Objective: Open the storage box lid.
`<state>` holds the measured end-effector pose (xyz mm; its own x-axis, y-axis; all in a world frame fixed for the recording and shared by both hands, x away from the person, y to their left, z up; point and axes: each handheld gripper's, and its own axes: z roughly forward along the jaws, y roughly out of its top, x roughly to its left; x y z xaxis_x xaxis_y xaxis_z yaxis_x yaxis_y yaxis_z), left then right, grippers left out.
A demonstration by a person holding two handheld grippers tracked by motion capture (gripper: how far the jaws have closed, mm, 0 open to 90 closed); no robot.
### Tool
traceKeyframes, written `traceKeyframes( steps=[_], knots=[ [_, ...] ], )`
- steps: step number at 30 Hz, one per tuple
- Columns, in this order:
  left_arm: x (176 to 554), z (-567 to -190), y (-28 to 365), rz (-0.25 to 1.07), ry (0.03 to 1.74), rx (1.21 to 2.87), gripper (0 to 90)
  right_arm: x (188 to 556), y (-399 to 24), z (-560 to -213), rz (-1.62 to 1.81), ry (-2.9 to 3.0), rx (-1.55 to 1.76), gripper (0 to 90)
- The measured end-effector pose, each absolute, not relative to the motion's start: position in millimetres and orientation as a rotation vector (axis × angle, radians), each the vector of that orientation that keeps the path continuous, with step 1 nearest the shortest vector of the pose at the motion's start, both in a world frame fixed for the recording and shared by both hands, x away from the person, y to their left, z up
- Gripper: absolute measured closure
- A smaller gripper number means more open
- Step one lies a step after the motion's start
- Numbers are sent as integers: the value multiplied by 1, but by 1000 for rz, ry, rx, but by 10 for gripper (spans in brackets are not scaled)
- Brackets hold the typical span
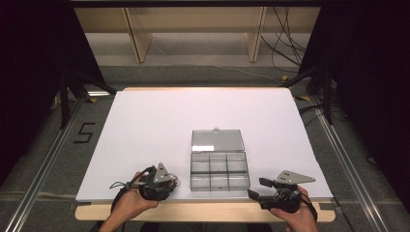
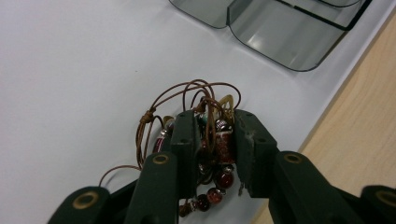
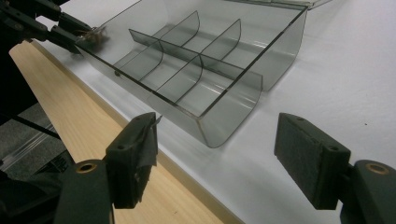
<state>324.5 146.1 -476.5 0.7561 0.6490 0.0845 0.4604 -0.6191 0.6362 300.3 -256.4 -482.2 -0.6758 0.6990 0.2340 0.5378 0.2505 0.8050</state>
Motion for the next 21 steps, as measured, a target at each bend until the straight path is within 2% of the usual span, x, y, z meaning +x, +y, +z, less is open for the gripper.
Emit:
traceKeyframes(
  steps=[7,11,14,21],
  knots=[
    [331,-470,155,429,847,2330,761,300,-256,-482,1404,2343,1173,311],
    [332,-463,159,525,772,2365,789,300,-256,-482,1402,2341,1179,311],
    [333,-465,161,485,793,2341,789,300,-256,-482,1400,2343,1178,311],
    [336,-461,170,506,819,2338,798,298,-254,-482,1422,2346,1239,312]
  ],
)
